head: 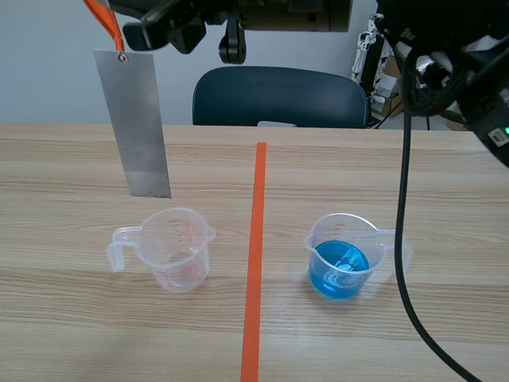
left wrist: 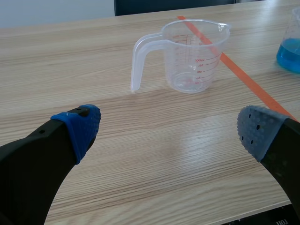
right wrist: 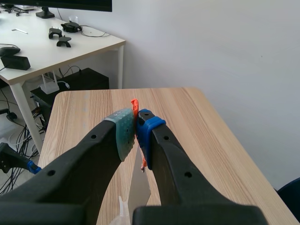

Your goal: Do the redox reaction experiment. move the plate over the left beaker

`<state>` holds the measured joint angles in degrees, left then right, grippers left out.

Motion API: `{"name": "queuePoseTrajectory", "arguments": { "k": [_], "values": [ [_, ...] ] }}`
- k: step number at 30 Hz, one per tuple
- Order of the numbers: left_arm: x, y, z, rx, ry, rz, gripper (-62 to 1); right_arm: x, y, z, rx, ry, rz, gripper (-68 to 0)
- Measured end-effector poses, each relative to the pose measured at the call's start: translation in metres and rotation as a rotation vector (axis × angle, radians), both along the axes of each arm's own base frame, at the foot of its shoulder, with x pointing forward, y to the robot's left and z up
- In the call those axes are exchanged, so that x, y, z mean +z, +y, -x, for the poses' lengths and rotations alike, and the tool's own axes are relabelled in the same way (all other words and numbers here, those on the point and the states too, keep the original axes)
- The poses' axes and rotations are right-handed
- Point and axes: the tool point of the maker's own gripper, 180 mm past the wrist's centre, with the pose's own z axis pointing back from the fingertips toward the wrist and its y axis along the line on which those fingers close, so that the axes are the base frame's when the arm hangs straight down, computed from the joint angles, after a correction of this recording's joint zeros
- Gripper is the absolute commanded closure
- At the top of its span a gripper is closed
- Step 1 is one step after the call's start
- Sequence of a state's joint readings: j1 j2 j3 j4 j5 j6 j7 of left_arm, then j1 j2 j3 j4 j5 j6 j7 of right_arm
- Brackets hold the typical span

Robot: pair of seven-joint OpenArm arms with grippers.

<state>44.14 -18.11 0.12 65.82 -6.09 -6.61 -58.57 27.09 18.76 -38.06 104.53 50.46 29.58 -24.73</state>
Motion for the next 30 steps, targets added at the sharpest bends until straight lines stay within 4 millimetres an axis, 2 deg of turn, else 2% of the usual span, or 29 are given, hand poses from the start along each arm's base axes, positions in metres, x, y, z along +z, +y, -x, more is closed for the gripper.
{"name": "queuePoseTrajectory", "arguments": {
  "k": [30],
  "values": [
    [0.0024,-0.0001,-0.0001,0.000,-0.013,0.004,-61.5,0.0000,0.0000,0.0000,0.000,0.000,0.000,-0.2]
  ]
}}
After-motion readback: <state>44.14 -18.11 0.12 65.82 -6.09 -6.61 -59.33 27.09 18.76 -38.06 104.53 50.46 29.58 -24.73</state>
